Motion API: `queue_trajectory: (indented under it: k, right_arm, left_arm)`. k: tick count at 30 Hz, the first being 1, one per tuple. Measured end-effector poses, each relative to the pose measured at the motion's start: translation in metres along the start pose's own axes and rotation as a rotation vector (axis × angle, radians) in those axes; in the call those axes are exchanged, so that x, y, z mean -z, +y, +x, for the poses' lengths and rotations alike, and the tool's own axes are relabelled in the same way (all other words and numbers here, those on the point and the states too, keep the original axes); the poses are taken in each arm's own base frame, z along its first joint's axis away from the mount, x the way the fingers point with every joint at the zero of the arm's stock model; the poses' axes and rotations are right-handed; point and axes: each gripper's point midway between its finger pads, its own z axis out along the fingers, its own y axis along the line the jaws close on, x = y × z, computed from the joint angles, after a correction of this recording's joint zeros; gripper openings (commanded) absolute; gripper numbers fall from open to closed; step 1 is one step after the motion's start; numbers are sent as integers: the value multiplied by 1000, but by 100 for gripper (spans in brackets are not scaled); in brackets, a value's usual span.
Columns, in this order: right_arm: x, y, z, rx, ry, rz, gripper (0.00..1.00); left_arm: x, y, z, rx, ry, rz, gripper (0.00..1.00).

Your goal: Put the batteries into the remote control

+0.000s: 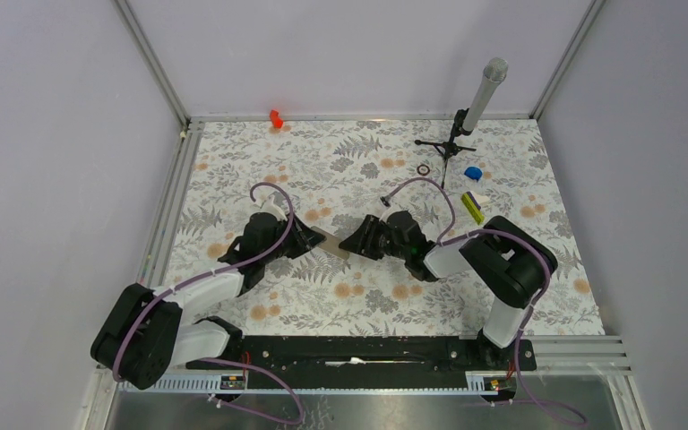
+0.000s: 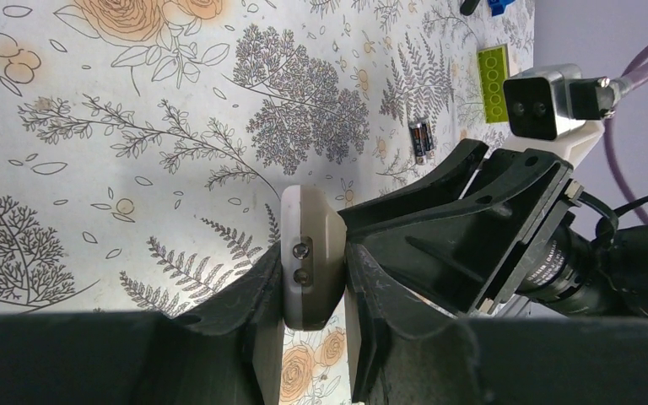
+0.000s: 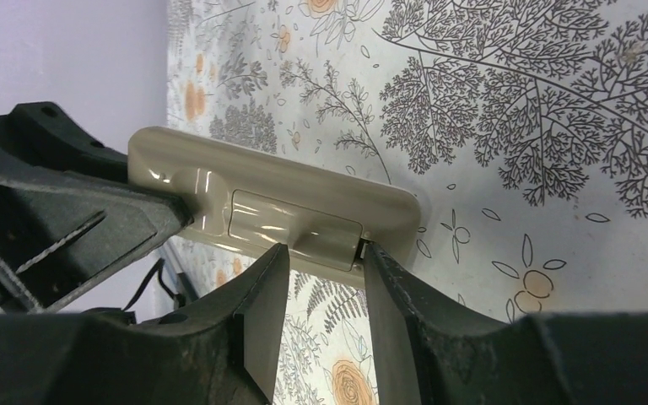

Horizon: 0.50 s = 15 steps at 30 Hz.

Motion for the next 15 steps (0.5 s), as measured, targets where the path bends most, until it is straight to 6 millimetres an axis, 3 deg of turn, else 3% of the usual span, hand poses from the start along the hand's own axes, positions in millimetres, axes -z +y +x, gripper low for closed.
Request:
queue_trajectory:
  k: [15]
  right_arm:
    - [-3, 0, -11, -60, -68, -140, 41]
  left_arm:
    - [-10, 8, -3, 80, -44, 17, 0]
